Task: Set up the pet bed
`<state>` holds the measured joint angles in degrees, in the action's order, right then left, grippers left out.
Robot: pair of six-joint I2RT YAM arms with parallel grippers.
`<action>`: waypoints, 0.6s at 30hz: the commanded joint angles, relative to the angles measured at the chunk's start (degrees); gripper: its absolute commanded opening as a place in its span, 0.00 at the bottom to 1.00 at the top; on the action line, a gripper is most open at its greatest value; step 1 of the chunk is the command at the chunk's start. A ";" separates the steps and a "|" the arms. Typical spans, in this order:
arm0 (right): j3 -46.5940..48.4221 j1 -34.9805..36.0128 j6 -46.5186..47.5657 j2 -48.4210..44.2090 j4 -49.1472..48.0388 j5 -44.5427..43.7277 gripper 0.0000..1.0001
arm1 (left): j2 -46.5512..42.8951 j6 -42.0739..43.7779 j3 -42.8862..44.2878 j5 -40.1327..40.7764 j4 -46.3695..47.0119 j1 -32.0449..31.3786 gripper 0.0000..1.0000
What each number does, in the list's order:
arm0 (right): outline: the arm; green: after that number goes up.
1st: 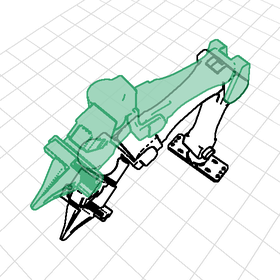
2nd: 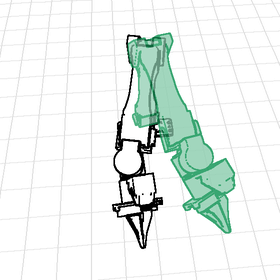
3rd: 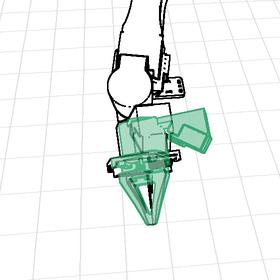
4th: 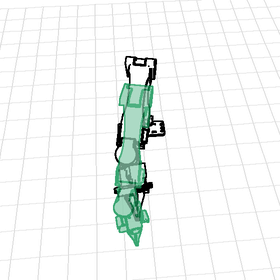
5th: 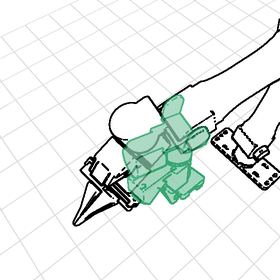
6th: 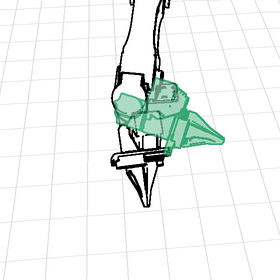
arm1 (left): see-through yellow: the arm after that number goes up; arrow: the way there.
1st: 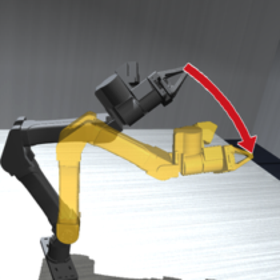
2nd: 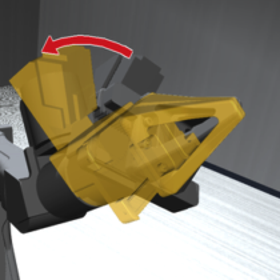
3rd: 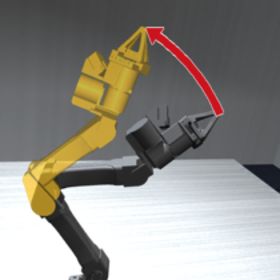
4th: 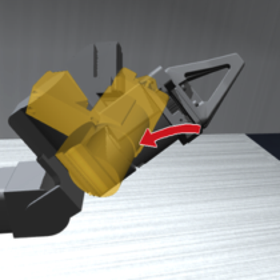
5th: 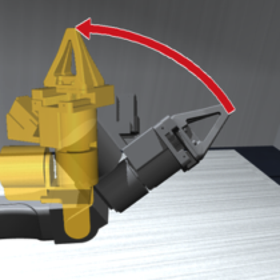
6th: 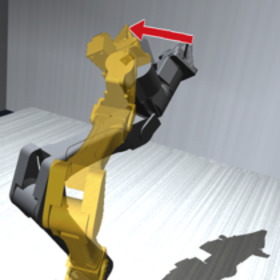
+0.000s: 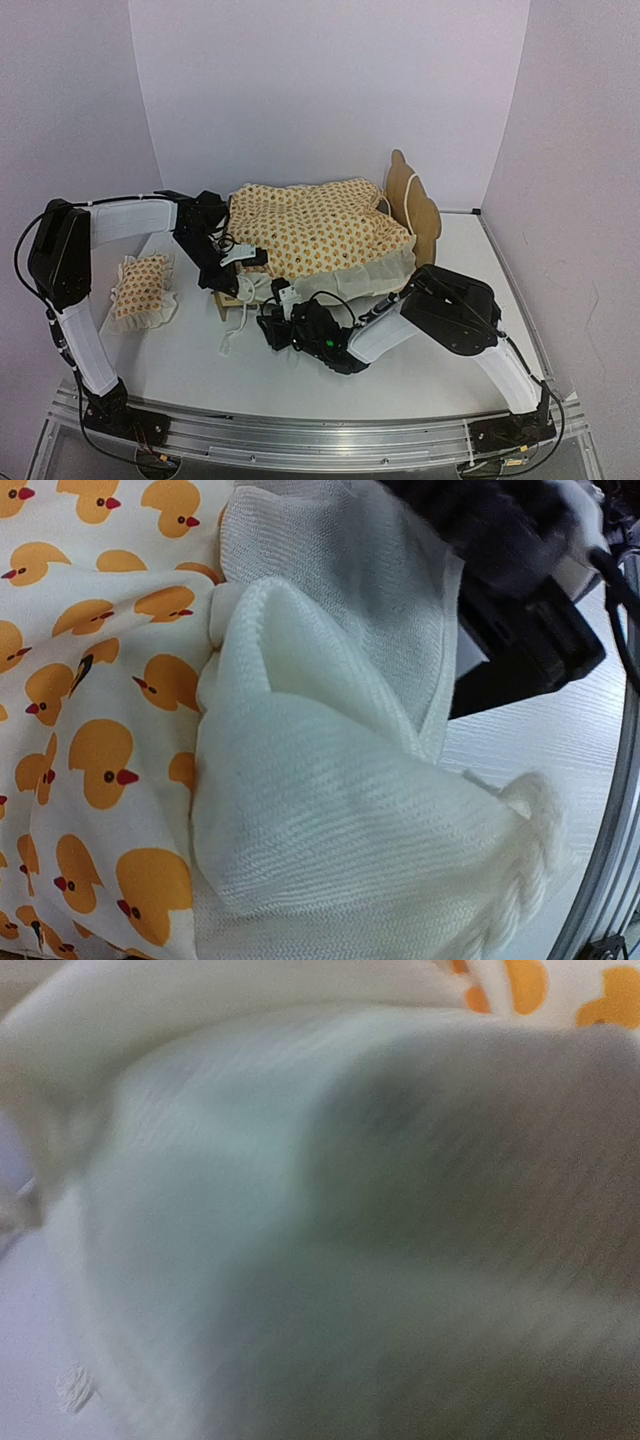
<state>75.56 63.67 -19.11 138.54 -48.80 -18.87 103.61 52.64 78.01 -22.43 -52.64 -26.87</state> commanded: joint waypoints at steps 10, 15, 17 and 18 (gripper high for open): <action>9.00 -1.70 -3.53 9.06 -2.78 -7.02 0.48 | 1.97 -7.53 7.74 -3.15 -9.63 -0.50 0.00; 14.06 -1.80 -3.54 12.10 -2.73 -6.77 0.48 | 2.59 -7.81 8.47 -4.29 -10.03 -0.46 0.00; 15.76 -1.81 -5.11 13.50 -2.26 -6.93 0.47 | 2.67 -7.93 8.78 -4.82 -10.35 -0.52 0.00; 16.36 -1.85 -6.26 14.22 -2.10 -7.47 0.45 | 2.72 -8.05 8.82 -5.15 -10.39 -0.48 0.00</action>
<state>88.58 63.31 -21.50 147.83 -53.54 -25.58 106.22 49.58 84.34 -22.04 -57.03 -27.17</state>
